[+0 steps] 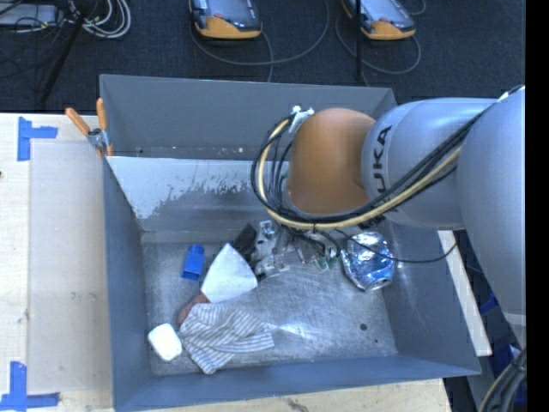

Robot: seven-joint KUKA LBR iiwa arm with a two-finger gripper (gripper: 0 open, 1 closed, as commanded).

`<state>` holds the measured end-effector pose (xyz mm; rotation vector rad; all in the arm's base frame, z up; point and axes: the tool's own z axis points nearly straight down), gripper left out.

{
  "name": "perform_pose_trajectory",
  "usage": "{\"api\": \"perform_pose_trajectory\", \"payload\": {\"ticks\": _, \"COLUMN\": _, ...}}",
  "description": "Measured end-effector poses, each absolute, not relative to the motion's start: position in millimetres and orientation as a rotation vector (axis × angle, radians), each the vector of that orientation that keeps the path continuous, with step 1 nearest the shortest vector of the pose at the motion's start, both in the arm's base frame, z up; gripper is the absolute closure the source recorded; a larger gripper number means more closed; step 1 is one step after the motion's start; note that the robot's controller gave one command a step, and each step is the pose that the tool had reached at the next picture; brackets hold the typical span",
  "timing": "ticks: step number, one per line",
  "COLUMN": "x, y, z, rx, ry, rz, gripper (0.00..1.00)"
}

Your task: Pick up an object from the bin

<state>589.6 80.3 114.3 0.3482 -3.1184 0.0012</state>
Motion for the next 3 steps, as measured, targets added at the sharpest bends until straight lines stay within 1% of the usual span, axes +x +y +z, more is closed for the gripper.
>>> {"api": "perform_pose_trajectory", "payload": {"ticks": 1, "x": 589.6, "y": 83.5, "z": 148.5, "rx": 0.122, "ry": -3.141, "rz": 0.000, "gripper": 1.00}}
{"api": "perform_pose_trajectory", "payload": {"ticks": 2, "x": 585.3, "y": 78.9, "z": 138.6, "rx": 0.237, "ry": -3.134, "rz": 0.000, "gripper": 1.00}}
{"api": "perform_pose_trajectory", "payload": {"ticks": 3, "x": 592.3, "y": 77.5, "z": 282.8, "rx": 0.139, "ry": -3.139, "rz": 0.000, "gripper": 1.00}}
